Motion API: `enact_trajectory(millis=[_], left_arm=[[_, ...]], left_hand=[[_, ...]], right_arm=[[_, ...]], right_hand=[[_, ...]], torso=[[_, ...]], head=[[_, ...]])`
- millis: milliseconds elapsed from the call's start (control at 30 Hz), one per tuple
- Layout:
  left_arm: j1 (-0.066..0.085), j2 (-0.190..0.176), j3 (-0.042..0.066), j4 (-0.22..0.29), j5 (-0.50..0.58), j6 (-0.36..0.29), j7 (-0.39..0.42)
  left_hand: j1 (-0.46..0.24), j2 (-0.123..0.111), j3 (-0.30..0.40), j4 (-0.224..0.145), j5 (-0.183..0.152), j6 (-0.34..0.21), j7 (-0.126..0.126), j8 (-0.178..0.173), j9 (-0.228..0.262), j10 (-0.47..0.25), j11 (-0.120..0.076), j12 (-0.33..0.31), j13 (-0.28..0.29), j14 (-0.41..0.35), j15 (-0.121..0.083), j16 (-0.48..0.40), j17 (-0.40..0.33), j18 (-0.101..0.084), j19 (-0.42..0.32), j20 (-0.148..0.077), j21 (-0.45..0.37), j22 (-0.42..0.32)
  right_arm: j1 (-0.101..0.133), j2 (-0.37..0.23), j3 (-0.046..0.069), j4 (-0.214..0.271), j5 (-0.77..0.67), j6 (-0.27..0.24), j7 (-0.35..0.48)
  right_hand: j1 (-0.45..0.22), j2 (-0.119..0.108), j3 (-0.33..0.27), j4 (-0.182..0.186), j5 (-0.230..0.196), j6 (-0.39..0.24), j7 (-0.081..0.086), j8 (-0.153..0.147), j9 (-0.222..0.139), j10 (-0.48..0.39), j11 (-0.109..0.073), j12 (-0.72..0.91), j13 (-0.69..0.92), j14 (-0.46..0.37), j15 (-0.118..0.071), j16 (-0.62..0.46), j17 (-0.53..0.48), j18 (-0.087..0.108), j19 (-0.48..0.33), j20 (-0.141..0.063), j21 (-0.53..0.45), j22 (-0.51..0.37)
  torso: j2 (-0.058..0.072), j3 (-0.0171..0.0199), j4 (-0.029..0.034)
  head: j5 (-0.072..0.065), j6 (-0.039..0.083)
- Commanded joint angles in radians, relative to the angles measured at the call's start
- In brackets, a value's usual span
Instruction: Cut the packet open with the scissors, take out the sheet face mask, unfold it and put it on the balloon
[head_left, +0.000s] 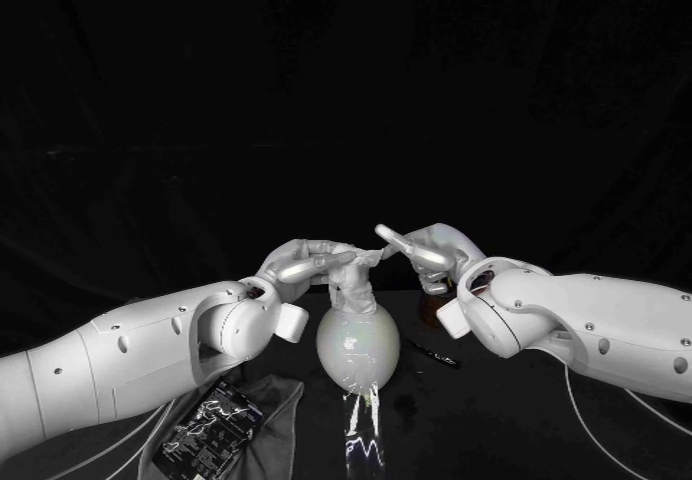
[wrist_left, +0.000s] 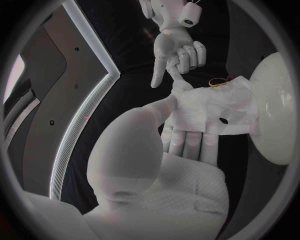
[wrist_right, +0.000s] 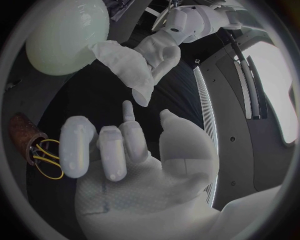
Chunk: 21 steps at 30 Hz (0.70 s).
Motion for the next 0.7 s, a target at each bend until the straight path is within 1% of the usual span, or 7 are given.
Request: enact_trajectory(millis=[33,200,300,433,533,600,700], left_arm=[[0.001,0.001,0.001,0.003,-0.04,0.011,0.024],[0.001,0.001,0.001,0.004,-0.05,0.009,0.029],[0.001,0.001,0.001,0.005,-0.054,0.009,0.03],[0.001,0.002,0.001,0.006,-0.058,0.01,0.03],[0.001,0.002,0.001,0.007,-0.063,0.011,0.03],[0.001,0.002,0.001,0.007,-0.066,0.013,0.03],[0.001,0.002,0.001,0.008,-0.071,0.015,0.028]], left_hand=[[0.006,0.008,0.006,-0.007,0.003,-0.007,0.0,0.001,0.023,0.004,-0.001,-0.003,0.0,-0.007,0.001,0.007,0.001,0.004,-0.003,-0.002,0.007,0.001],[0.006,0.008,0.006,-0.007,0.003,-0.007,0.0,0.001,0.023,0.004,-0.001,-0.003,0.0,-0.007,0.001,0.007,0.001,0.004,-0.003,-0.002,0.007,0.001],[0.006,0.008,0.005,-0.009,0.003,-0.007,0.0,0.002,0.023,0.003,-0.001,-0.003,0.0,-0.008,0.001,0.008,0.002,0.004,-0.003,-0.002,0.008,0.002],[0.006,0.008,0.005,-0.009,0.003,-0.007,0.0,0.002,0.023,0.003,-0.001,-0.003,0.0,-0.008,0.001,0.008,0.002,0.004,-0.003,-0.002,0.008,0.002],[0.006,0.007,0.005,-0.01,0.003,-0.007,0.0,0.002,0.024,0.003,-0.001,-0.003,0.0,-0.009,0.001,0.009,0.003,0.004,-0.003,-0.003,0.008,0.002],[0.006,0.007,0.005,-0.01,0.003,-0.007,0.0,0.002,0.024,0.003,-0.001,-0.003,0.0,-0.009,0.001,0.009,0.003,0.004,-0.003,-0.003,0.008,0.002],[0.006,0.007,0.005,-0.01,0.003,-0.007,0.0,0.002,0.024,0.003,-0.001,-0.003,0.0,-0.009,0.001,0.009,0.003,0.004,-0.003,-0.003,0.008,0.002]], right_arm=[[0.0,0.0,0.0,0.003,0.114,0.085,-0.004],[0.0,0.003,0.0,0.002,0.148,0.114,-0.012],[0.0,0.006,0.0,0.001,0.162,0.119,-0.012],[0.0,0.01,0.0,-0.001,0.174,0.111,0.0],[0.0,0.013,0.0,-0.003,0.183,0.096,0.019],[0.0,0.016,0.0,-0.004,0.19,0.082,0.036],[0.0,0.02,0.0,-0.007,0.202,0.06,0.064]], right_hand=[[0.004,0.009,-0.009,-0.001,0.006,0.009,0.001,0.003,0.0,0.024,-0.002,0.016,0.164,0.106,-0.01,0.007,0.263,-0.003,0.01,-0.001,0.011,0.197],[0.023,0.014,-0.017,-0.002,0.012,0.014,-0.001,0.003,-0.001,0.025,-0.004,0.019,0.165,0.106,-0.012,0.007,0.263,-0.003,0.011,-0.003,0.015,0.198],[0.053,0.016,-0.025,-0.003,0.018,0.015,-0.002,0.001,-0.003,0.025,-0.004,0.02,0.165,0.106,-0.013,0.007,0.263,-0.003,0.012,-0.005,0.016,0.198],[0.094,0.017,-0.036,-0.005,0.023,0.017,-0.002,-0.002,-0.006,0.025,-0.005,0.02,0.165,0.106,-0.013,0.007,0.263,-0.003,0.011,-0.005,0.016,0.198],[0.108,0.017,-0.039,-0.005,0.023,0.017,-0.002,-0.003,-0.006,0.025,-0.004,0.021,0.166,0.106,-0.013,0.007,0.263,-0.003,0.011,-0.005,0.015,0.197],[0.18,0.012,-0.039,-0.026,0.021,0.017,-0.002,-0.005,-0.009,0.025,-0.004,0.022,0.167,0.106,-0.013,0.007,0.263,-0.003,0.011,-0.005,0.017,0.198],[0.264,0.011,-0.044,-0.041,0.018,0.02,-0.002,-0.009,-0.012,0.026,-0.005,0.025,0.168,0.106,-0.013,0.007,0.263,-0.003,0.01,-0.006,0.016,0.197]], torso=[[0.0,0.0002,-0.0004],[0.0,-0.0001,-0.0003],[0.0,0.0001,0.0],[0.001,0.0,0.0004],[0.001,0.0,0.0009],[0.0,-0.0002,0.0008],[0.0,-0.0001,0.001]], head=[[0.0,0.001],[-0.002,0.002],[-0.004,0.0],[-0.005,0.0],[-0.005,-0.001],[-0.006,-0.001],[-0.005,-0.001]])
